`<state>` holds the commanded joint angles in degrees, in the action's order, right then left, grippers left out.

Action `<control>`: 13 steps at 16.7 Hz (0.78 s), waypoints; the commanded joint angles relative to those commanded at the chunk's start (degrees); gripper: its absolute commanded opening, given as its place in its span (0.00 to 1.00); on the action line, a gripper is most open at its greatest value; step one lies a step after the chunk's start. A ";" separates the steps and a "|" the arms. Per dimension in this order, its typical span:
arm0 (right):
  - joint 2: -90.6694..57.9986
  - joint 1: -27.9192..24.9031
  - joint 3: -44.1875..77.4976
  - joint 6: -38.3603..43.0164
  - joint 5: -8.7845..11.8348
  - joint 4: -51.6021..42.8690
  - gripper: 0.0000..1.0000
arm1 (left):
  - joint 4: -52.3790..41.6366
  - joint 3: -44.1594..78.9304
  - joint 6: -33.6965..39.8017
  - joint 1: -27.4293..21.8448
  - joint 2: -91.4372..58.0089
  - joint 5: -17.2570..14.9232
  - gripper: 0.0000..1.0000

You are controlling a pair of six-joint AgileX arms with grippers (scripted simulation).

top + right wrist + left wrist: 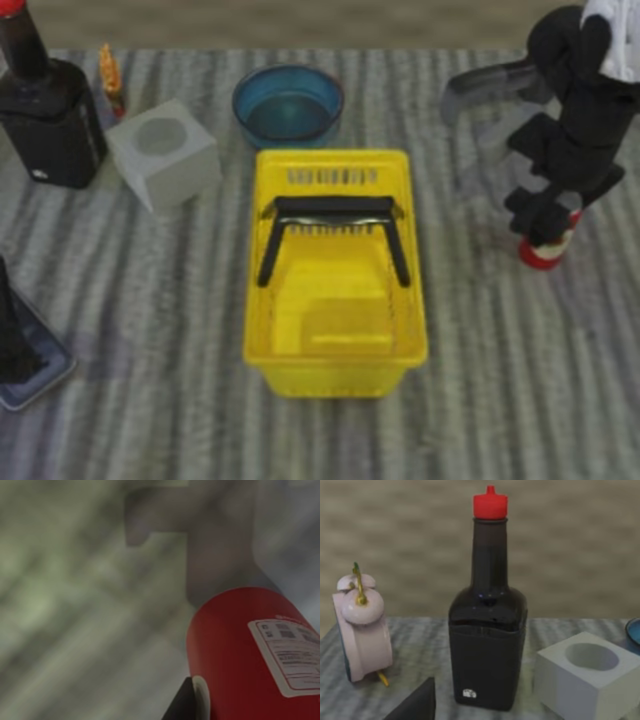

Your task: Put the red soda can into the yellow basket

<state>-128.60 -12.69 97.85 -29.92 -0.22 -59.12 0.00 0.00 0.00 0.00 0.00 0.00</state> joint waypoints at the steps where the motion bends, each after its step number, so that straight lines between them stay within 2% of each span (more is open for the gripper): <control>1: 0.00 0.00 0.00 0.00 0.00 0.01 0.00 | 0.00 0.00 0.00 0.00 0.00 0.00 1.00; 3: 0.04 -0.27 -0.29 0.39 1.21 1.74 0.00 | 0.00 0.00 0.00 0.00 0.00 0.00 1.00; 6: 0.13 -1.01 -1.49 2.22 5.82 8.83 0.00 | 0.00 0.00 0.00 0.00 0.00 0.00 1.00; 9: 0.41 -1.83 -3.88 5.67 13.07 21.04 0.00 | 0.00 0.00 0.00 0.00 0.00 0.00 1.00; 13: 1.00 -3.04 -8.78 12.17 25.51 42.62 0.00 | 0.00 0.00 0.00 0.00 0.00 0.00 1.00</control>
<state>-127.60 -15.73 89.07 -17.75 25.29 -16.50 0.00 0.00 0.00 0.00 0.00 0.00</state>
